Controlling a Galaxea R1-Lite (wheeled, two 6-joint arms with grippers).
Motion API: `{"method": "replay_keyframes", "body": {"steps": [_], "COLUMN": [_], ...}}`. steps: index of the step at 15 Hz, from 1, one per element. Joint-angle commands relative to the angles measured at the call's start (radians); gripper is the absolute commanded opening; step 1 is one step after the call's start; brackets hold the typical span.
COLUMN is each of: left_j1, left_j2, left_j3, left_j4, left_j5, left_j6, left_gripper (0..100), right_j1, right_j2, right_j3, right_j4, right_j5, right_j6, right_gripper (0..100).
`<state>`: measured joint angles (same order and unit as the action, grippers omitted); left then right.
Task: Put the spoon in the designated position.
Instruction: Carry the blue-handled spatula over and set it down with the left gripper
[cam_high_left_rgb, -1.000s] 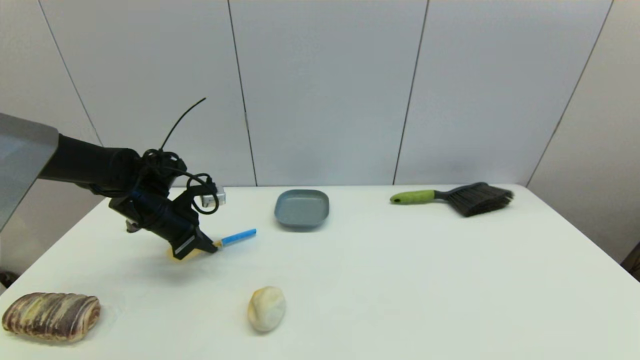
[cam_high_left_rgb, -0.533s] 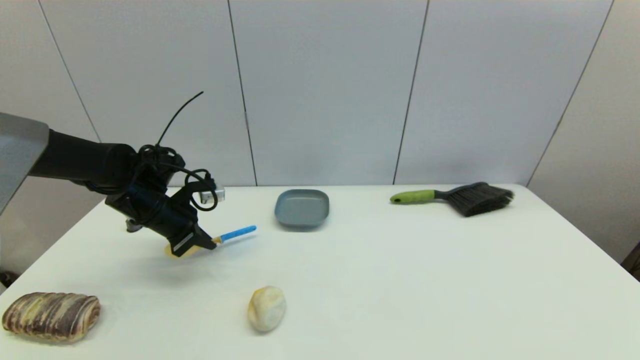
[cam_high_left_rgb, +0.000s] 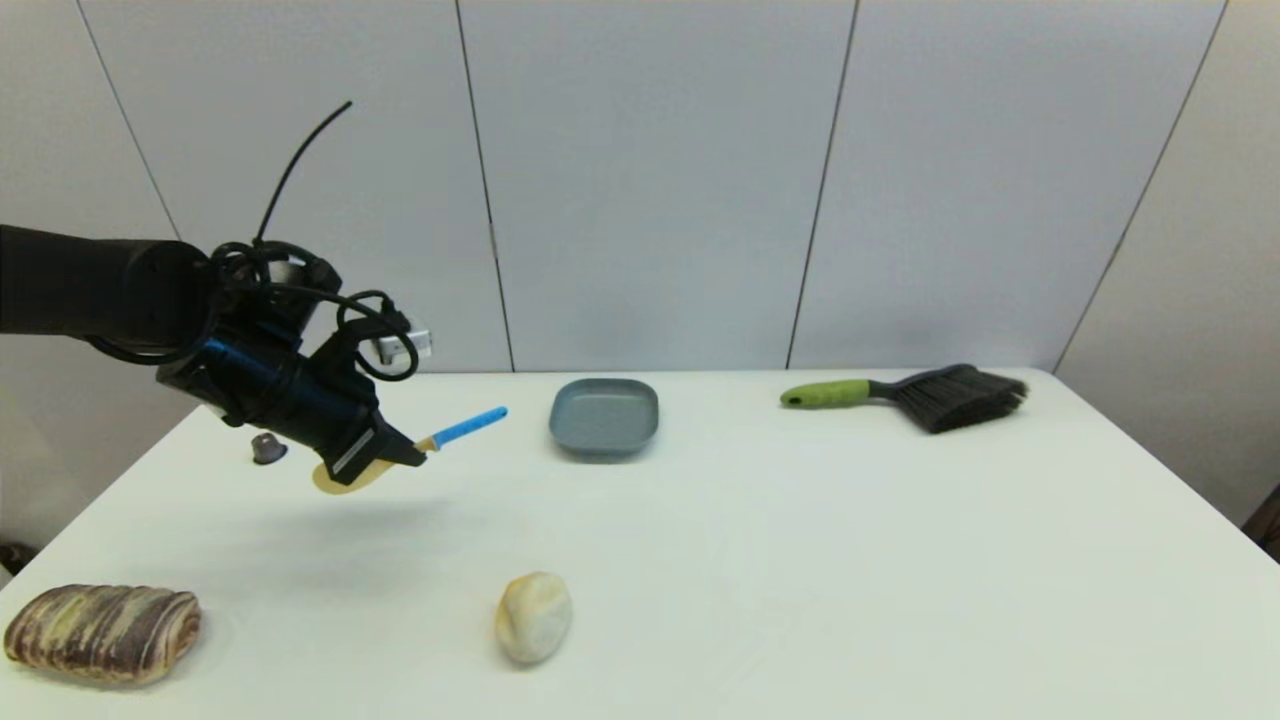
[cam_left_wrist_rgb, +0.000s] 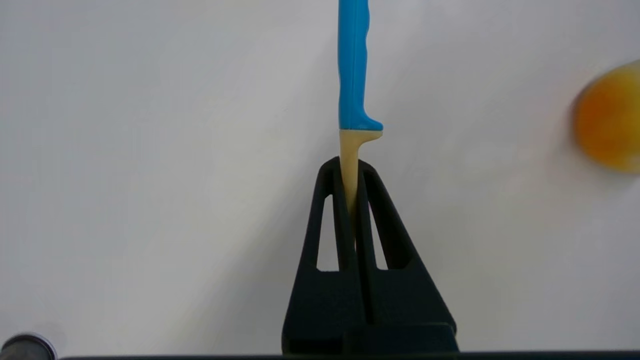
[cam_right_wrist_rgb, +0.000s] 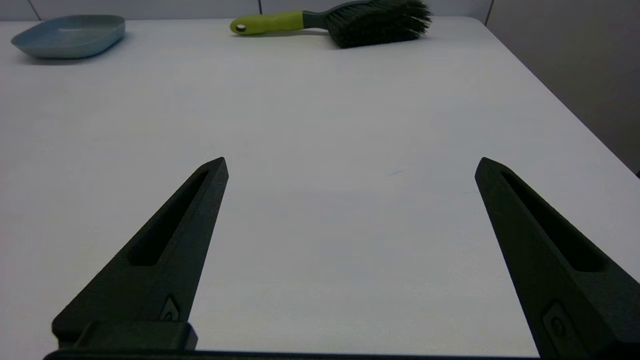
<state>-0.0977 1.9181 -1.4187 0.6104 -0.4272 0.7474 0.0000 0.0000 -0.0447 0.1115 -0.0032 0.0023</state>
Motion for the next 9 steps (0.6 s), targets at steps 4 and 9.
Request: {"method": "replay_keyframes", "body": {"steps": [4,9], "left_j1": [-0.234,-0.45], "left_j2": [-0.291,-0.41], "left_j3": [0.061,0.138], "left_j4": [-0.021,-0.095], "left_j5": [0.001,0.076], "left_j6": [-0.37,-0.686], "left_gripper": [0,0], "right_j1": [0.0,0.0], "right_j2": [0.002,0.002], "right_j3": [0.0,0.0], "right_j4": [0.0,0.0], "right_j5": [0.0,0.0], "right_j6": [0.001,0.001], "right_gripper": [100,100]}}
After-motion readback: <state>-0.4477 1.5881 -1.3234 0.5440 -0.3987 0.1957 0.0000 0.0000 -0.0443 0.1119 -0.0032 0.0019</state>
